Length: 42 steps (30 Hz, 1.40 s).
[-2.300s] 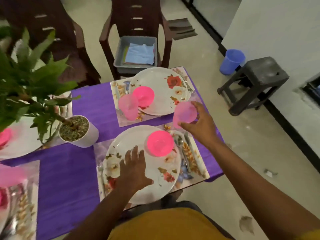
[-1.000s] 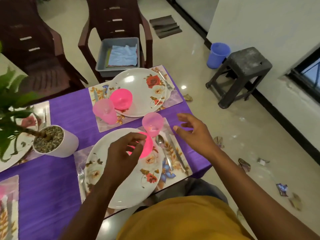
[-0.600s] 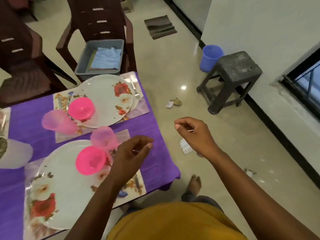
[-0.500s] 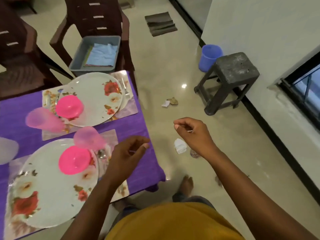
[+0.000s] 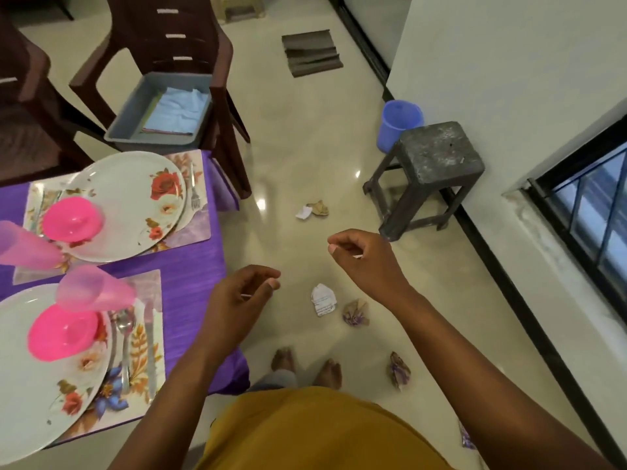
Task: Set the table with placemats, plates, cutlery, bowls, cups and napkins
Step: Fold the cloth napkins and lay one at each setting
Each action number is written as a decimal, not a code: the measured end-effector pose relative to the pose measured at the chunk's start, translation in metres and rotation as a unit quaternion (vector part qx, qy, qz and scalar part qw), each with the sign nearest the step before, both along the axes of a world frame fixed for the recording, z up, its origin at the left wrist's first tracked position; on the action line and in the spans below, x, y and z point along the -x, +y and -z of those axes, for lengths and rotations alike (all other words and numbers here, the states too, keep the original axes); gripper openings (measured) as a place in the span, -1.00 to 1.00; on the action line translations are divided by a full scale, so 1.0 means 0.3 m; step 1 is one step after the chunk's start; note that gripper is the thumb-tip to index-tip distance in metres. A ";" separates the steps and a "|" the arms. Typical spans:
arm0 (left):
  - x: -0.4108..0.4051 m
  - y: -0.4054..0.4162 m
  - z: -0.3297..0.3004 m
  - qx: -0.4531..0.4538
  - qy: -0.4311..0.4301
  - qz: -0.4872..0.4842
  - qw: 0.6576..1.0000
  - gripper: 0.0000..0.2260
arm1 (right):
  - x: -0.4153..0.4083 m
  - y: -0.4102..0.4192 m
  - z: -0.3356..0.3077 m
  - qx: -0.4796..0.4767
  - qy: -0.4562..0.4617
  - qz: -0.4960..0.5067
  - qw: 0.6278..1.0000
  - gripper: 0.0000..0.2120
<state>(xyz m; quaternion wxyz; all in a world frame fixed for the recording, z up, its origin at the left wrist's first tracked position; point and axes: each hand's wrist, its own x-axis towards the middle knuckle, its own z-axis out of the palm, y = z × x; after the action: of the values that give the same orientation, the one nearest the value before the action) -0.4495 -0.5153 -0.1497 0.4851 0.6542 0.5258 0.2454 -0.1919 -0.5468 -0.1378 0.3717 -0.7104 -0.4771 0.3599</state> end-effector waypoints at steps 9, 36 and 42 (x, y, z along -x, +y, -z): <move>-0.175 0.184 0.003 0.017 -0.012 0.015 1.000 -0.84 | -0.142 0.157 -0.012 -0.006 -0.011 -0.002 1.000 -0.85; -0.247 1.182 0.047 0.054 0.035 -0.044 0.997 -0.86 | -0.175 1.344 0.048 0.053 -0.040 -0.139 0.988 -0.85; -0.234 1.395 0.072 0.068 0.051 -0.160 0.983 -0.88 | -0.217 1.705 0.069 0.062 -0.028 -0.210 0.975 -0.83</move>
<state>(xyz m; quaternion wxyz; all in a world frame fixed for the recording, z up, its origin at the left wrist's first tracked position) -0.3793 -0.0969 -0.1713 0.4552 0.5391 0.6632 0.2495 -0.1269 -0.0353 -0.1585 0.2291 -0.6256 -0.6025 0.4394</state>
